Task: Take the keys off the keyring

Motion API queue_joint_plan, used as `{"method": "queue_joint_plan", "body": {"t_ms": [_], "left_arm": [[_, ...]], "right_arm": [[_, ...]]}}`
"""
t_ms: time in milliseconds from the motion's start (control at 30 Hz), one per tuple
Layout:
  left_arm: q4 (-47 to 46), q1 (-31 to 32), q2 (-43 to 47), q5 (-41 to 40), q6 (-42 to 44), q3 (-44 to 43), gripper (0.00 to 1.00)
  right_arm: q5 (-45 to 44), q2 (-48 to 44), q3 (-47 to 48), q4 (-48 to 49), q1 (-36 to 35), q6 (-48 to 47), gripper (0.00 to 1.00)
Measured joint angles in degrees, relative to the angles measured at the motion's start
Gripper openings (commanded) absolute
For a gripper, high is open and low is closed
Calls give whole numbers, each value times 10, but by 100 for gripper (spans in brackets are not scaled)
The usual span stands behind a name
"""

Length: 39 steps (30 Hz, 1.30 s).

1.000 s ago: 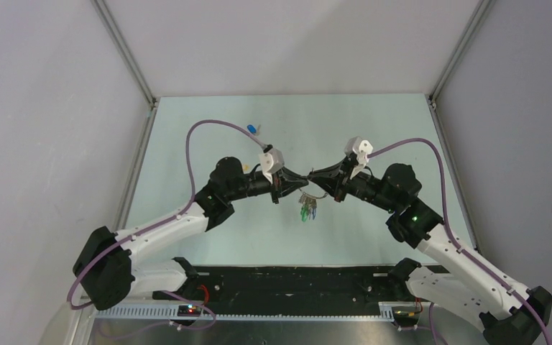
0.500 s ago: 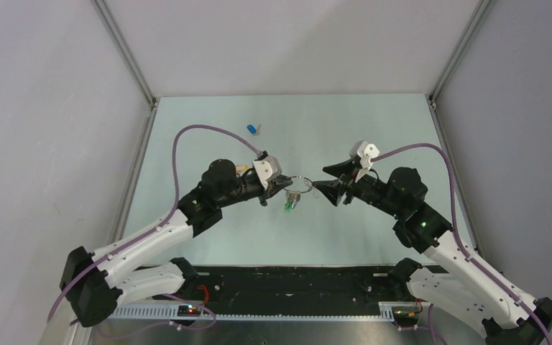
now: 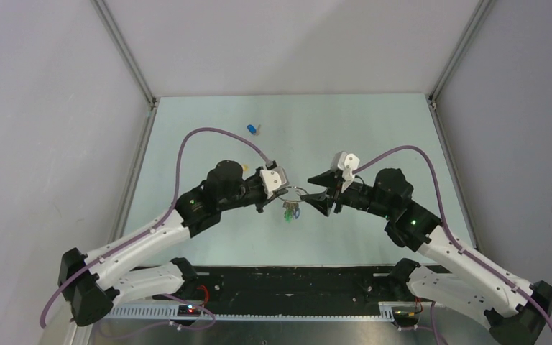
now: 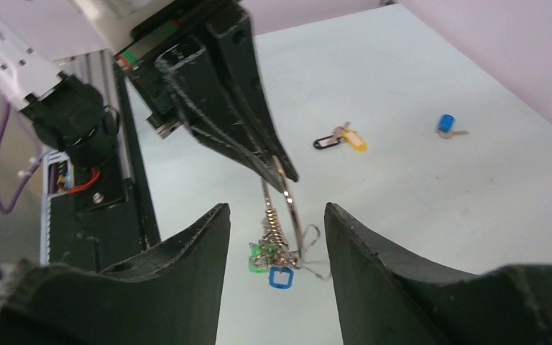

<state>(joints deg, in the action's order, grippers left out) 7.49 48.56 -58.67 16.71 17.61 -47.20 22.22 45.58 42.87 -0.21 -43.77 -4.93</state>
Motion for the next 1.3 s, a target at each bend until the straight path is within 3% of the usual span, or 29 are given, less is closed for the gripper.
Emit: {"method": "queue_joint_plan", "body": {"t_ms": [233,367,467,500,567,600,633,667,733,800,1133,1200,1300], "left_arm": [[8,3,20,14,5,-1,0],[8,5,37,27,9,-1,0],[7,5,47,37,9,-1,0],[6,5,50,40,9,-1,1],[2,4,52,38,8,-1,14],[0,3,54,38,8,0,31],[-4,3,55,38,7,2,41],[-16,3,57,39,5,7,60],[-56,5,64,40,-13,23,77],[-97,7,73,29,-35,43,82],[-272,3,102,-61,-141,189,81],[-303,2,94,-71,-148,215,77],[-346,2,72,-77,-152,245,61]], "right_arm": [[6,35,0,15,-45,-25,54],[1,49,0,18,-48,-31,34],[-4,56,0,23,-48,-36,4],[-5,58,0,24,-49,-36,1],[-2,59,0,26,-50,-40,0],[-6,59,0,26,-53,-41,0],[-6,58,0,26,-53,-41,0],[-10,57,0,28,-53,-41,0],[-25,55,0,28,-53,-42,0],[-42,53,0,28,-52,-42,0],[-128,42,0,57,-45,-52,0],[-134,42,0,65,-41,-52,0],[-138,42,0,75,-34,-52,0]]}}
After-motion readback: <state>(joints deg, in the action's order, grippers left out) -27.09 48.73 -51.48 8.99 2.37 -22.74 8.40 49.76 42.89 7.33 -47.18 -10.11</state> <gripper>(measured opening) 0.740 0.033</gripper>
